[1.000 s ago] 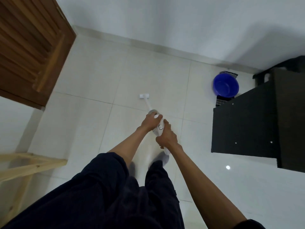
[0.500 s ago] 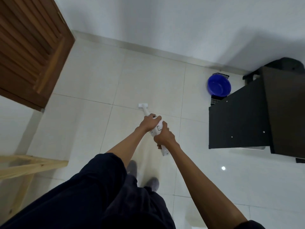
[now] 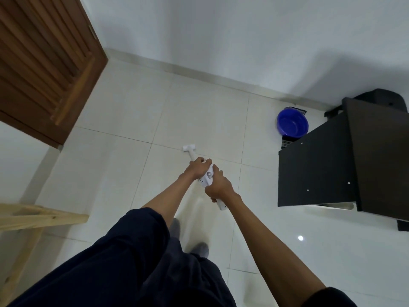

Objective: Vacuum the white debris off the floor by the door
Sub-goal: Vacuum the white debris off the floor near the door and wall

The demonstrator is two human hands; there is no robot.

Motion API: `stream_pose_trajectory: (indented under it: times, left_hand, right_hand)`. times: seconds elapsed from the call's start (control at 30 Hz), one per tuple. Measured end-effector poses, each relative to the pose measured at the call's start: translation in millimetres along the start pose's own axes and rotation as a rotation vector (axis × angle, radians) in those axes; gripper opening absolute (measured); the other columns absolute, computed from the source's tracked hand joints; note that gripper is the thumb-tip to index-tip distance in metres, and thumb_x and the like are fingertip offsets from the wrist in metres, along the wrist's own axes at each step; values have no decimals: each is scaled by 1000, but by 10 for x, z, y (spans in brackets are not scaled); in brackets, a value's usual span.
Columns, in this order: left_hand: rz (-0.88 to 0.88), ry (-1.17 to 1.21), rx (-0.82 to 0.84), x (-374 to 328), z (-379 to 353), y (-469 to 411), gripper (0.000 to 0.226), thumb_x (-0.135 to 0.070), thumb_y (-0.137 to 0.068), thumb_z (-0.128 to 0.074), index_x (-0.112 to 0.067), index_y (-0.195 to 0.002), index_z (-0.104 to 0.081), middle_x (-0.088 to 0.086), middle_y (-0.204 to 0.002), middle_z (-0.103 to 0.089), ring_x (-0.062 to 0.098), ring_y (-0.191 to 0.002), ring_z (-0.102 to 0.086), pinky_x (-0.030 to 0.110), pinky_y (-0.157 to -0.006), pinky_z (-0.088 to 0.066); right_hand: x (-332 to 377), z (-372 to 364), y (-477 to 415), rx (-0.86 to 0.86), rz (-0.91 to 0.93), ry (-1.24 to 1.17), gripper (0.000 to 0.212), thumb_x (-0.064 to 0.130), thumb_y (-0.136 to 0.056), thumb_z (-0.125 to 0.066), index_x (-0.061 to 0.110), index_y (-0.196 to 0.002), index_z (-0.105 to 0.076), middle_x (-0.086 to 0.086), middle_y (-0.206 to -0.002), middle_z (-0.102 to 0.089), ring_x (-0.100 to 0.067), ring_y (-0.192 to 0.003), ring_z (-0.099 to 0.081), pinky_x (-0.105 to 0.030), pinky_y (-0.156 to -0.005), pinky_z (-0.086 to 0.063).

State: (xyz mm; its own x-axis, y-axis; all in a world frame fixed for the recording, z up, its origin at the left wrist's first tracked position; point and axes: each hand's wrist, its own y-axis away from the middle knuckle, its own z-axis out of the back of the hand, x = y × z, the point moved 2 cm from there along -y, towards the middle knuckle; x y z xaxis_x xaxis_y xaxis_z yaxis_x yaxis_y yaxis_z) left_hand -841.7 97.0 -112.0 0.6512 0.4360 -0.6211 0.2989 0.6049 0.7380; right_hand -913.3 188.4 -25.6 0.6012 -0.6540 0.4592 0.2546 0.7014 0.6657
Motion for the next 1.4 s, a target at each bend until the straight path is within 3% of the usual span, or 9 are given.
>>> stream_pose_trajectory:
  times: [0.2,0.33,0.57,0.8,0.93,1.0,1.23,1.33,1.4]
  left_hand:
    - [23,70,-92,216,55,28,52,-52,-93,-48,-20,-133,-54,15,-135,-54,28,-105,-58,33,-86,-47]
    - [60,117,-145,329,215,99,72,-63,-76,-42,-20,-133,-54,15,-132,-57,30,-106,-61,35,-87,-48]
    - [102,184,-263,609,472,161,73,-61,-81,-40,-19,-139,-50,15,-136,-55,32,-114,-60,36,-90,-47]
    - [144,319,-363,916,740,251,74,-61,-80,-41,-23,-143,-47,14,-142,-50,32,-118,-56,35,-89,-44]
    - [132,369,-429,1119,1065,158,51,-49,-97,-45,-24,-141,-49,11,-141,-52,30,-120,-55,32,-90,-42]
    - [122,405,-440,1163,1241,113,49,-47,-98,-46,-24,-141,-49,12,-139,-54,29,-115,-57,35,-93,-48]
    - [116,501,-501,1261,2145,-29,44,-42,-99,-46,-24,-139,-51,13,-136,-57,26,-106,-56,32,-86,-45]
    - [138,538,-516,1347,2540,-83,44,-43,-99,-46,-24,-140,-50,13,-136,-57,28,-107,-57,32,-86,-45]
    - [141,552,-523,1386,2758,-104,45,-43,-100,-46,-23,-140,-50,14,-138,-55,30,-114,-57,31,-86,-41]
  right_hand:
    - [-24,-46,-49,91,88,96,76,7,-80,-58,17,-147,-23,-16,-128,-42,-39,-87,-62,-36,-51,-56]
    - [74,-39,-85,161,164,148,77,5,-80,-58,18,-147,-23,-14,-125,-46,-38,-95,-61,-42,-61,-60]
    - [329,-226,-132,223,274,305,81,6,-84,-56,16,-153,-14,-14,-134,-43,-34,-106,-58,-39,-75,-55]
    - [625,-479,-200,293,333,416,90,6,-85,-55,19,-156,-2,-12,-150,-31,-34,-109,-58,-36,-67,-57]
    - [949,-687,-361,331,389,475,92,5,-84,-52,20,-157,2,-11,-161,-12,-33,-97,-64,-25,-45,-49]
    - [1127,-744,-440,334,397,524,92,5,-84,-51,21,-157,4,-10,-163,-3,-32,-96,-66,-22,-45,-47]
    - [2113,-957,-695,330,429,626,94,-1,-81,-50,24,-156,1,-6,-164,-2,-36,-108,-62,-29,-58,-56]
    - [2524,-1089,-799,334,459,663,93,-1,-80,-52,22,-155,-3,-9,-161,-15,-32,-89,-63,-27,-49,-50]
    - [2749,-1159,-868,335,485,688,91,-1,-80,-52,21,-155,-4,-11,-160,-18,-34,-93,-63,-23,-45,-42]
